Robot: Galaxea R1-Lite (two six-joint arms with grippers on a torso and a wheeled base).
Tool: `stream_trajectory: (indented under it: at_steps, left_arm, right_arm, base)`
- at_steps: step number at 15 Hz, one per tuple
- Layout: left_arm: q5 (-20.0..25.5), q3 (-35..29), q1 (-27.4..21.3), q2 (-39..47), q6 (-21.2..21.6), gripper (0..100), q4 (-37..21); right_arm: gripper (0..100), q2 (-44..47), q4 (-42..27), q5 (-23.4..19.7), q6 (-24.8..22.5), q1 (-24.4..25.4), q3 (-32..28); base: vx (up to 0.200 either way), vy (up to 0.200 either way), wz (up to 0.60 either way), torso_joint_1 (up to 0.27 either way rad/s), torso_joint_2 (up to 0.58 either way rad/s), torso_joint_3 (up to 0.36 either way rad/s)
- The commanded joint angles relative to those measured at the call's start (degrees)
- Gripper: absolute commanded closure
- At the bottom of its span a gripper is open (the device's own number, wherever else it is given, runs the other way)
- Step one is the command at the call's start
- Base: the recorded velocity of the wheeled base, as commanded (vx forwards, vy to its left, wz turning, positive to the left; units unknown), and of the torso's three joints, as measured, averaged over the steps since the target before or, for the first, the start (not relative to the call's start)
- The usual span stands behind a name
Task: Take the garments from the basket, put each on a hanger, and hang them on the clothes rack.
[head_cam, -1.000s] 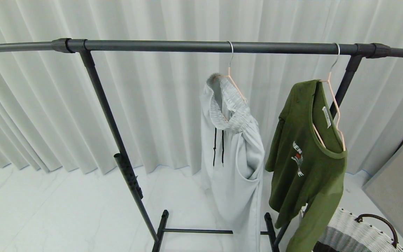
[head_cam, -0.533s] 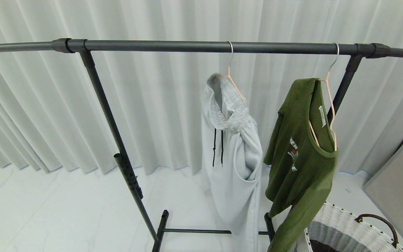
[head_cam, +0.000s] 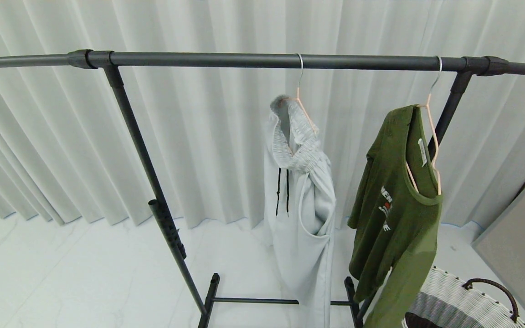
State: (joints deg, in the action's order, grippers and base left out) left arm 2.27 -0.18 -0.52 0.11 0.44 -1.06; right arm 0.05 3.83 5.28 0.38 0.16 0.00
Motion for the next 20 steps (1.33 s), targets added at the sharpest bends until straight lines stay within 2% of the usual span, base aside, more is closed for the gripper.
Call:
stream_trajectory:
  at_steps: [1,2,3,4,7,9,11,13,20]
  left_arm:
    - [0.0,0.0,0.0,0.0,0.0,0,0.0]
    - [0.0,0.0,0.0,-0.1,0.0,0,0.0]
    - [0.0,0.0,0.0,0.0,0.0,0,0.0]
    - [0.0,0.0,0.0,0.0,0.0,0,0.0]
    - [0.0,0.0,0.0,0.0,0.0,0,0.0]
    - [0.0,0.0,0.0,0.0,0.0,0,0.0]
    - [0.0,0.0,0.0,0.0,0.0,0,0.0]
    - [0.0,0.0,0.0,0.0,0.0,0,0.0]
    - [0.0,0.0,0.0,0.0,0.0,0,0.0]
  right_arm:
    - [0,0.0,-0.1,11.4,0.3,0.0,0.0]
    - [0,0.0,-0.3,9.6,3.8,0.0,0.0]
    - [0,0.0,-0.7,5.6,5.2,0.0,0.0]
    - [0,0.0,-0.8,3.9,4.9,0.0,0.0]
    - [0,0.0,-1.0,0.3,2.1,0.0,0.0]
    - [0,0.0,-3.6,-6.2,-2.1,0.0,0.0]
    - [0,0.0,-3.5,-6.2,-4.2,0.0,0.0]
    - [0,0.0,-3.6,-6.1,-0.9,0.0,0.0]
    - [0,0.0,-3.6,-5.8,-0.7,0.0,0.0]
  base:
    - [0.000,0.000,0.00,0.000,0.00,0.000]
    - [0.000,0.000,0.00,0.000,0.00,0.000]
    - [0.000,0.000,0.00,0.000,0.00,0.000]
    - [0.000,0.000,0.00,0.000,0.00,0.000]
    - [0.000,0.000,0.00,0.000,0.00,0.000]
    - [0.000,0.000,0.00,0.000,0.00,0.000]
    - [0.000,0.000,0.00,0.000,0.00,0.000]
    - [0.000,0.000,0.00,0.000,0.00,0.000]
    - [0.000,0.000,0.00,0.000,0.00,0.000]
